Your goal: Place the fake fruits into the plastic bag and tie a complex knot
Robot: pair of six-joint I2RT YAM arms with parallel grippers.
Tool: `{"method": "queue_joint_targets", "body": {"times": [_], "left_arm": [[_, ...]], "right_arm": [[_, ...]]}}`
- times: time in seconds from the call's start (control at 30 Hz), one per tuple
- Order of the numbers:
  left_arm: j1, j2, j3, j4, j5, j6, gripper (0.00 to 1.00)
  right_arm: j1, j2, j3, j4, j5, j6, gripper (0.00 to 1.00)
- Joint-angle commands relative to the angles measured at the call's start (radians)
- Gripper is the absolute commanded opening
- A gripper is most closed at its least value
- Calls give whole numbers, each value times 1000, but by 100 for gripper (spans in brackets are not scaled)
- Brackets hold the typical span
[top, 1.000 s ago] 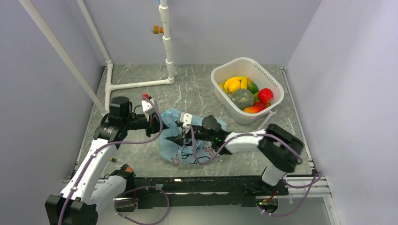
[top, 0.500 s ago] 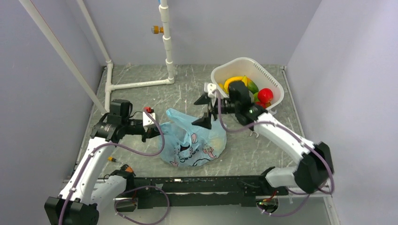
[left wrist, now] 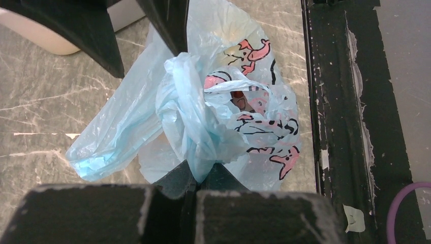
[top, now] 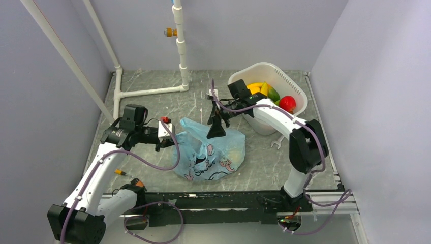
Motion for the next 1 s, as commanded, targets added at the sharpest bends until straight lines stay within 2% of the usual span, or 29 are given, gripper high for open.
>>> {"method": "queue_joint_targets", "body": {"times": [0.0,0.13,0.2,0.27,0.37,0.4,0.57,0.77,0.97], "left_arm": [[-12,3,37,5,1,19,0],[-16,13,52,-17,-9,35,0],[-16,19,60,-30,-12,48,0],[-17,30,71,-43,-20,47,0],[-19,63,110,-82,-39,67,0],[-21,80,131,-103,-44,79,0],[-67,207,284,-205,-74,142,0],[-172,304,385,-201,-134,165,0],[-231,428,469,-269,-200,242,0]], "right_arm": [[31,62,53,37,45,41,100],[49,109,52,74,91,43,99],[51,121,58,72,91,34,86],[49,108,55,67,64,14,52],[45,13,1,124,40,42,6],[45,-23,-24,162,47,88,0],[86,-218,-208,428,188,302,0],[142,-244,-230,393,307,345,0],[144,-291,-247,374,284,361,0]]}}
